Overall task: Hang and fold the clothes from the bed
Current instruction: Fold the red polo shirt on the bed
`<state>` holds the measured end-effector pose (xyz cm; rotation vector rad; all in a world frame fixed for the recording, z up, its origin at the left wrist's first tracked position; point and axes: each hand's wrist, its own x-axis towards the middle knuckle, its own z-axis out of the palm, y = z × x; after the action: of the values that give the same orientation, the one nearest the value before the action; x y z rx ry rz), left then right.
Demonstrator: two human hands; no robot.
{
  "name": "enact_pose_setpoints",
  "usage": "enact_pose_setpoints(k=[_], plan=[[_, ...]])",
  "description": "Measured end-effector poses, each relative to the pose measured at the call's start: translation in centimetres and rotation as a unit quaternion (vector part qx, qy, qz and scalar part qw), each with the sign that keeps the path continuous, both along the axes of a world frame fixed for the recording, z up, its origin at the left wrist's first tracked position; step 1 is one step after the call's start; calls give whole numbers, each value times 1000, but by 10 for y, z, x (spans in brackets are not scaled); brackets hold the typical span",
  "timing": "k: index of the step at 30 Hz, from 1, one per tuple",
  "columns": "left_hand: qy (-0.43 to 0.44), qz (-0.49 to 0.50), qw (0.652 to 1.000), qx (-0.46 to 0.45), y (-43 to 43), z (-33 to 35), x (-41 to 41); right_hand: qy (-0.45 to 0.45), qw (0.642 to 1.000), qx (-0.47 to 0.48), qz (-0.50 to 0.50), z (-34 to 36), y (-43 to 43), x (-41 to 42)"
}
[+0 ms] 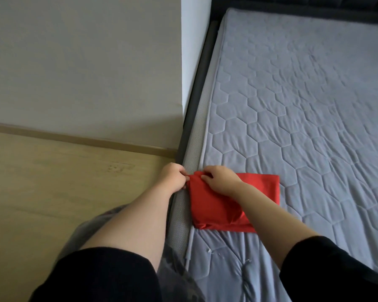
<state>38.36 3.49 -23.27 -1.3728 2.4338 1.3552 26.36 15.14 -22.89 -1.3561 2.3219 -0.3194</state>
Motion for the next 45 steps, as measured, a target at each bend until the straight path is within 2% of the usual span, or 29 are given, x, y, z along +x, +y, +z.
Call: enact_pose_setpoints(k=[4, 8, 12, 18, 21, 25, 28, 30, 34, 37, 40, 42, 45], plan=[[-60, 11, 990, -126, 22, -3, -7, 82, 997, -11, -2, -2, 5, 2], [-43, -6, 988, -148, 33, -6, -10, 121, 987, 51, -89, 0, 21, -16], [-35, -23, 989, -141, 34, -12, -8, 119, 985, 60, -108, 0, 33, -22], [28, 38, 999, -7, 34, -14, -1, 132, 981, 72, -122, 3, 34, -14], [90, 58, 990, 86, 36, -10, 11, 153, 979, 34, -133, 13, 34, -11], [199, 95, 948, 230, 46, 2, 26, 211, 971, -24, -110, 38, 27, 0], [281, 141, 906, 285, 51, 30, 31, 246, 961, -77, -96, 64, 19, 11], [306, 161, 903, 256, 43, 55, 37, 265, 953, -110, -93, 86, 8, 20], [278, 114, 947, 115, 4, 114, 74, 292, 939, -174, -49, 135, -30, 56], [178, 53, 982, -27, -36, 157, 122, 302, 931, -203, 11, 163, -71, 103], [91, 6, 986, -142, -77, 187, 176, 304, 919, -240, 70, 187, -113, 155], [36, -21, 981, -189, -108, 202, 211, 296, 909, -272, 108, 197, -147, 189], [-31, -66, 975, -211, -161, 210, 256, 307, 891, -287, 170, 199, -207, 233]])
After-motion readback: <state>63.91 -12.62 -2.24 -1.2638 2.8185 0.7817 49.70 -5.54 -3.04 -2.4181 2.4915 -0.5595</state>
